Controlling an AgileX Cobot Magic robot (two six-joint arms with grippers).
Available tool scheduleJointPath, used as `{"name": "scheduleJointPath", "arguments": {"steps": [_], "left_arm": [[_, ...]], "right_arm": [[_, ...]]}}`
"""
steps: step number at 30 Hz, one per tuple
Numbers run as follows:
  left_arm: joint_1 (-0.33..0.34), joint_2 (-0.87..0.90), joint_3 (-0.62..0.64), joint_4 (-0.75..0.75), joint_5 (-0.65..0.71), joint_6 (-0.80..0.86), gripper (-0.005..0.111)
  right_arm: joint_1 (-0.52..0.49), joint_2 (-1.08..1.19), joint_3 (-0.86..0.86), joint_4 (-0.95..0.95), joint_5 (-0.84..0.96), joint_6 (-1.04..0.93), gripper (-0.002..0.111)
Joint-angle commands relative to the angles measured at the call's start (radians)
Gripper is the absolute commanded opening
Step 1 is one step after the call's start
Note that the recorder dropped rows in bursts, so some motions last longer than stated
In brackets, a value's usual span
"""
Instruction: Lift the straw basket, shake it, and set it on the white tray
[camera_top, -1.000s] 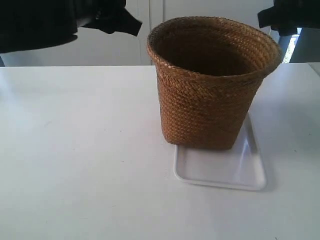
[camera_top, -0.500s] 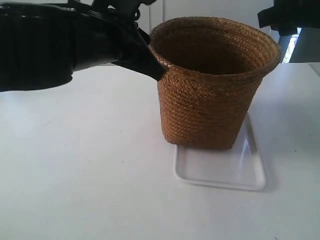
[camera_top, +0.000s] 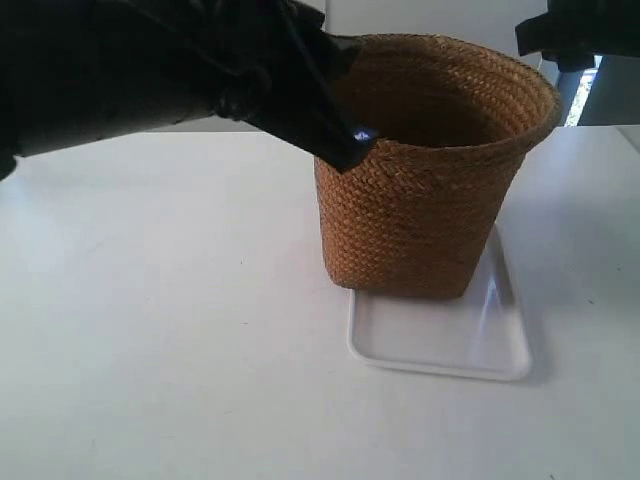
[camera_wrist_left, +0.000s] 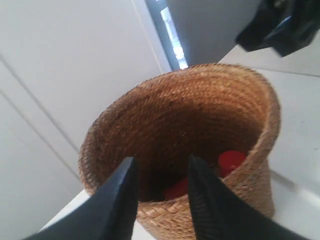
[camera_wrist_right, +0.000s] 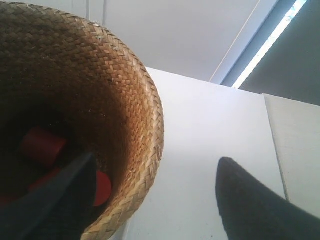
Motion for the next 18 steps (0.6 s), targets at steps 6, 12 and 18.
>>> {"name": "scheduleJointPath", "arguments": {"steps": [6, 12, 18], "left_arm": [[-0.019, -0.185, 0.182, 0.394, 0.272, -0.348, 0.039], [-0.019, -0.251, 0.212, 1.394, 0.61, -1.239, 0.039], [-0.019, -0.255, 0.212, 1.825, 0.648, -1.74, 0.039]], "right_arm": [[-0.002, -0.006, -0.003, -0.001, -0.003, 0.007, 0.063], [-0.002, -0.006, -0.003, -0.001, -0.003, 0.007, 0.063], [-0.002, -0.006, -0.003, -0.001, -0.003, 0.007, 0.063]]}}
